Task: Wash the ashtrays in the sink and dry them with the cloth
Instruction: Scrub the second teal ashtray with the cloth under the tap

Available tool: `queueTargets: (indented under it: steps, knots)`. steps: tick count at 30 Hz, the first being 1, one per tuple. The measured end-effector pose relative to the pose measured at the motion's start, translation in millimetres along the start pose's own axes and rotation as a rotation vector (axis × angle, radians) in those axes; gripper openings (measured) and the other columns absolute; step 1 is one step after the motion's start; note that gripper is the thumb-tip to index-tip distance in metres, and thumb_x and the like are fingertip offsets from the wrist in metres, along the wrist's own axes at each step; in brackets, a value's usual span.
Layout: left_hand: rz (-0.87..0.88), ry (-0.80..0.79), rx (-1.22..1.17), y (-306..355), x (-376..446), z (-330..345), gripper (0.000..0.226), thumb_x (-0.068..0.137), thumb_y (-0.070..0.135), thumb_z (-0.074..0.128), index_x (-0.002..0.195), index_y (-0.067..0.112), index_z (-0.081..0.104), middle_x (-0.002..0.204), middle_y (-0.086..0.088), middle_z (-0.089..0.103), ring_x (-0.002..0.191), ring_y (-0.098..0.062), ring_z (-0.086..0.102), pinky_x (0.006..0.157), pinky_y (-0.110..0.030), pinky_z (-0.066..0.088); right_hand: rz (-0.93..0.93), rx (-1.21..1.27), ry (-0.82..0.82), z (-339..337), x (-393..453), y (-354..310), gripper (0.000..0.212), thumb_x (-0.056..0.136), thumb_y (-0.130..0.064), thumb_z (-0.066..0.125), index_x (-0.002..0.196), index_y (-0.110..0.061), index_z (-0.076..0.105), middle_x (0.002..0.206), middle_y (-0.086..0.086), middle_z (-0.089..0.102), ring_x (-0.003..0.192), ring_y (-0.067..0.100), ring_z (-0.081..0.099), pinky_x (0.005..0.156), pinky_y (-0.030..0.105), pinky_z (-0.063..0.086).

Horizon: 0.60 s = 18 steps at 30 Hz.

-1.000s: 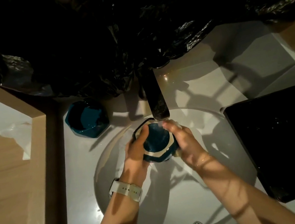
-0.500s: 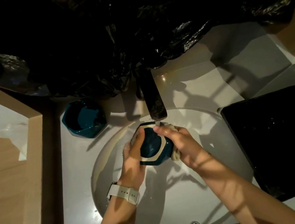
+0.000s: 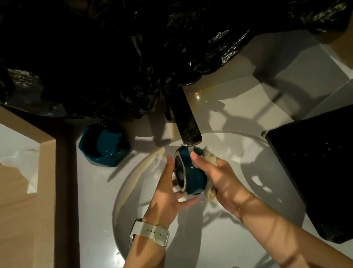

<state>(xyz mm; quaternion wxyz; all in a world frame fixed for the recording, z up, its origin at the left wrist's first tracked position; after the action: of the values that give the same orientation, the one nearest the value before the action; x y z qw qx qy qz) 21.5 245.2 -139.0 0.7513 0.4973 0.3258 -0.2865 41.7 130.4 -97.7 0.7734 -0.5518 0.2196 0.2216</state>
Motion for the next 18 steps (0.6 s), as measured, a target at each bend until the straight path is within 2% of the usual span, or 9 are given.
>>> queueTargets:
  steps: [2,4,7,9,12,13,15,16,18]
  knots:
    - [-0.081,-0.010,-0.044,-0.5,-1.5,11.2,0.066,0.079,0.077,0.050,0.119,0.026,0.064,0.117,-0.012,0.068,0.106,-0.035,0.066,0.091,-0.053,0.054,-0.085,-0.074,-0.008,5.8,-10.9,-4.7,0.029,0.089,-0.027,0.065,0.107,-0.005,0.064,0.099,0.020,0.071,0.077,0.025,0.071,0.053,0.023,0.055]
    - [-0.089,0.012,-0.083,0.1,0.9,18.3,0.070,0.078,0.079,0.050,0.112,0.021,0.071,0.111,-0.012,0.073,0.104,-0.032,0.066,0.090,-0.046,0.052,-0.095,-0.098,-0.119,18.0,-18.8,1.1,0.031,0.091,-0.031,0.061,0.115,-0.011,0.060,0.093,0.007,0.072,0.077,0.013,0.070,0.061,0.015,0.051]
    - [-0.032,0.039,-0.132,1.6,6.2,16.5,0.073,0.075,0.078,0.056,0.109,0.017,0.074,0.113,-0.014,0.072,0.106,-0.031,0.066,0.096,-0.046,0.051,-0.047,-0.083,-0.290,24.7,-23.0,11.8,0.045,0.090,-0.045,0.055,0.128,-0.020,0.054,0.088,-0.003,0.070,0.087,0.014,0.067,0.083,0.023,0.050]
    - [-0.010,0.028,-0.098,-0.2,4.2,16.4,0.072,0.076,0.078,0.055,0.108,0.017,0.074,0.111,-0.015,0.073,0.103,-0.030,0.068,0.091,-0.043,0.053,-0.056,-0.043,-0.309,18.7,-22.6,10.6,0.039,0.095,-0.035,0.052,0.127,-0.013,0.054,0.083,-0.009,0.071,0.086,0.011,0.066,0.080,0.026,0.050]
    - [0.106,-0.012,0.038,0.6,-3.4,22.4,0.065,0.092,0.071,0.035,0.087,0.023,0.079,0.095,-0.021,0.072,0.082,-0.025,0.071,0.079,-0.039,0.056,-0.085,-0.117,-0.224,10.9,-17.2,9.0,0.022,0.096,-0.025,0.052,0.105,-0.006,0.059,0.064,-0.008,0.067,0.062,0.007,0.064,0.069,0.032,0.050]
    - [0.150,-0.028,0.048,3.4,-8.1,25.8,0.064,0.094,0.069,0.033,0.087,0.026,0.079,0.098,-0.025,0.071,0.083,-0.024,0.071,0.080,-0.041,0.056,-0.077,-0.126,-0.181,9.5,-14.2,8.7,0.026,0.093,-0.029,0.056,0.102,-0.005,0.062,0.067,-0.003,0.069,0.064,0.010,0.066,0.070,0.035,0.052]
    - [0.298,-0.018,0.087,11.6,-12.1,25.3,0.053,0.096,0.063,0.036,0.102,0.029,0.075,0.108,-0.022,0.071,0.095,-0.021,0.071,0.089,-0.045,0.056,-0.019,-0.065,-0.088,5.5,-5.8,8.8,0.039,0.086,-0.038,0.064,0.104,-0.004,0.068,0.085,0.010,0.073,0.081,0.024,0.071,0.078,0.039,0.057]
    - [0.375,-0.020,0.125,14.5,-13.3,25.6,0.046,0.095,0.062,0.040,0.111,0.032,0.070,0.113,-0.015,0.071,0.102,-0.018,0.070,0.093,-0.043,0.055,0.033,0.004,-0.058,5.1,-1.9,8.5,0.041,0.085,-0.041,0.066,0.105,-0.005,0.070,0.095,0.016,0.073,0.089,0.030,0.071,0.079,0.041,0.058]
    - [0.447,0.029,0.167,14.2,-10.0,20.0,0.034,0.088,0.066,0.051,0.116,0.050,0.062,0.127,0.000,0.062,0.114,-0.011,0.062,0.096,-0.033,0.052,0.148,0.155,-0.045,7.1,3.3,9.7,0.042,0.087,-0.042,0.063,0.110,-0.008,0.070,0.106,0.020,0.071,0.095,0.030,0.070,0.071,0.040,0.060]
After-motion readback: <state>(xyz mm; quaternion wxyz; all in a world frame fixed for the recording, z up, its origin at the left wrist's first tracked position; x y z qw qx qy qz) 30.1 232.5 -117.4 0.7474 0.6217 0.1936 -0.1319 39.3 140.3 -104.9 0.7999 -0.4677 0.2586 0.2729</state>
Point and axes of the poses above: each hand's wrist, its own x-axis towards the middle knuckle, its own z-axis out of the palm, y = z × x, the point moved 8 cm from there along x, towards the middle knuckle
